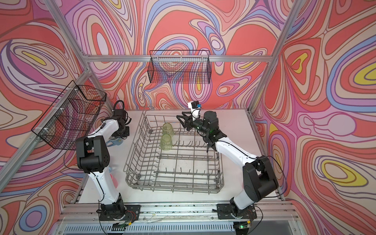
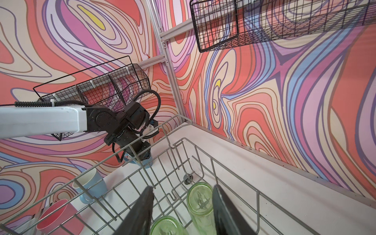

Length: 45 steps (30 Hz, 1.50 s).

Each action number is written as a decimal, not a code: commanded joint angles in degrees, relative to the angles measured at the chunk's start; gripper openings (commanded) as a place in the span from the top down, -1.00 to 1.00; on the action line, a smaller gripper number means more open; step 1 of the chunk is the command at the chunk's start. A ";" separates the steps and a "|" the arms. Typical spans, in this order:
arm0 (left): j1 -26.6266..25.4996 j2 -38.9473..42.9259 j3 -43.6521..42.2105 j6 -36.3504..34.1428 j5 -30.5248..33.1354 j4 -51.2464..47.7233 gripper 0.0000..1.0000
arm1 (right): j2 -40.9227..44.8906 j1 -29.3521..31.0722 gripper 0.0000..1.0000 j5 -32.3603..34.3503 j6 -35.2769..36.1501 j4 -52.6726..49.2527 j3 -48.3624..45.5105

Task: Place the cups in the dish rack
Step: 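Lower the left gripper onto the light-blue flowered mug and close, then lift the blue mug and carry it toward the right gripper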

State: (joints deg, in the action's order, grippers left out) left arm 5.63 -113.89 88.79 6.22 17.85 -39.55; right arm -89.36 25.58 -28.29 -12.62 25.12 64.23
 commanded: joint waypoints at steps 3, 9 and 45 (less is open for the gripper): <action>0.26 -0.99 -0.09 0.40 -0.62 -1.13 0.61 | 1.05 0.36 0.03 1.30 1.28 -1.22 0.55; 0.21 -0.59 -0.08 0.29 -0.79 -0.92 0.70 | 1.01 0.34 0.03 1.58 1.37 -1.40 0.55; -7.56 12.68 6.38 -0.12 -6.00 -0.77 0.84 | 1.31 0.34 0.04 1.33 0.67 -1.33 0.49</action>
State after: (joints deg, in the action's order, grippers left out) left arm -1.32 -105.51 92.12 6.09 11.66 -40.71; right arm -89.36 25.58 -26.98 -11.86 24.32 64.23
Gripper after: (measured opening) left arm 0.115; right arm 0.480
